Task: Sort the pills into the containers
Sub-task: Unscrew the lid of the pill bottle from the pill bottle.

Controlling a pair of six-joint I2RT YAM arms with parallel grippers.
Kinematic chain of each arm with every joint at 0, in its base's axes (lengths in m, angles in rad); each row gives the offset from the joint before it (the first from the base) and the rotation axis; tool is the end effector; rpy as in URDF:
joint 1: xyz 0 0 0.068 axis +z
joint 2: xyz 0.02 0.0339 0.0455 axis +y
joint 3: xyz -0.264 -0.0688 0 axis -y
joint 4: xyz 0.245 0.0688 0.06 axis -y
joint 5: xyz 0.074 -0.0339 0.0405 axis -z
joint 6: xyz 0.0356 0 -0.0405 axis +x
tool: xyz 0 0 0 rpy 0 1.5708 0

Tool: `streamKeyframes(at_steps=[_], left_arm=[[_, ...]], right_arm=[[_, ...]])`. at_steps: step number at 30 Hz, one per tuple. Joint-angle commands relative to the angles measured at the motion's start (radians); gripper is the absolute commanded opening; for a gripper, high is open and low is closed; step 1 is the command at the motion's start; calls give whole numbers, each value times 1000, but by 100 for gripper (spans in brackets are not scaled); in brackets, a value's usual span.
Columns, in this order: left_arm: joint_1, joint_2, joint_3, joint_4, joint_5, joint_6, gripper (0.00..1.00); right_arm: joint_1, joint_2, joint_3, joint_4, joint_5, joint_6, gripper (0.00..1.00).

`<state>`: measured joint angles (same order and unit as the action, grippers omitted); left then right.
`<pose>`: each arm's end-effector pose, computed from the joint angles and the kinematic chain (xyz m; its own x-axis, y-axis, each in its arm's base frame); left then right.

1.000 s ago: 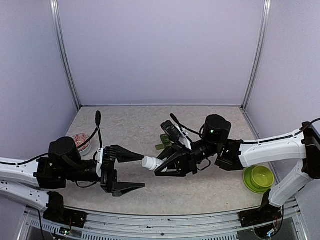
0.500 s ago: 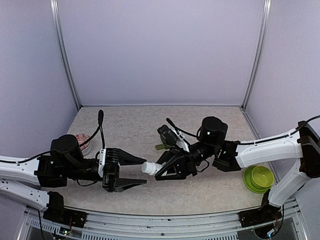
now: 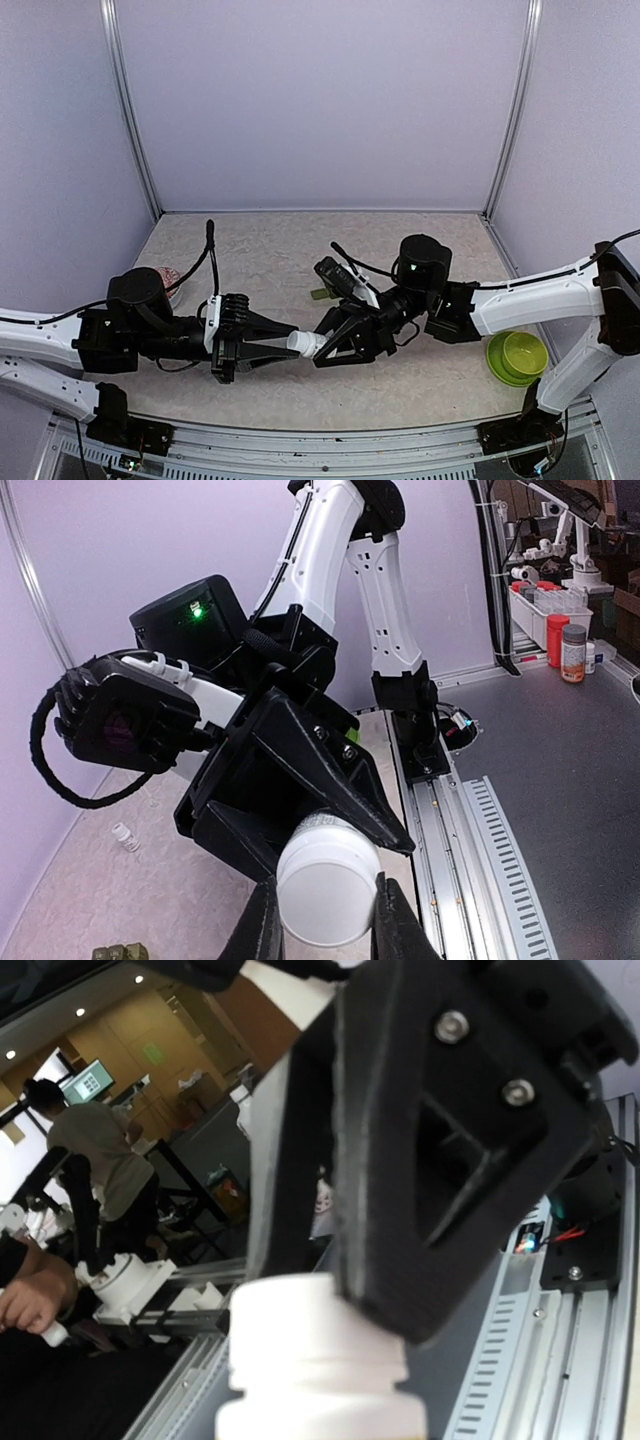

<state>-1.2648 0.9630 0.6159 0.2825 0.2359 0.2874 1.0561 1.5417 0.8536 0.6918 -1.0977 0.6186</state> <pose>0.0609 -0.2203 0.2963 0.2641 0.0790 -0.9613 0.9620 0.0502 0.2684 0.1348 0.3028 0.2685 -0.4826 -0.3166 -0.8166 -0.6812 -0.4504 0.5772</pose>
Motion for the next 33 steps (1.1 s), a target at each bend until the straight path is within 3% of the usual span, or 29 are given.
streamKeyframes(at_steps=[1,10,17,18,19,21,23,25,28,33], left_arm=[[-5,49,40,10,-8,-52,12],[-5,99,58,73,-109,-354,11],[-7,150,82,96,-160,-566,14],[-7,147,81,98,-166,-573,19],[-7,140,79,97,-175,-571,34],[-7,115,67,113,-191,-548,49],[-6,87,57,139,-206,-513,73],[-4,71,61,155,-208,-473,87],[0,71,81,174,-182,-417,98],[25,95,72,237,-37,-382,99]], right_arm=[[10,-22,22,-86,95,-84,13],[10,-133,-1,-257,326,-322,13],[16,-220,-68,-235,545,-387,12],[16,-234,-80,-219,549,-387,12],[17,-248,-90,-204,545,-382,12],[19,-262,-103,-182,525,-368,13],[26,-272,-109,-172,512,-357,13],[37,-273,-106,-175,507,-351,13],[58,-263,-95,-165,506,-337,13],[76,-221,-90,-70,486,-274,13]])
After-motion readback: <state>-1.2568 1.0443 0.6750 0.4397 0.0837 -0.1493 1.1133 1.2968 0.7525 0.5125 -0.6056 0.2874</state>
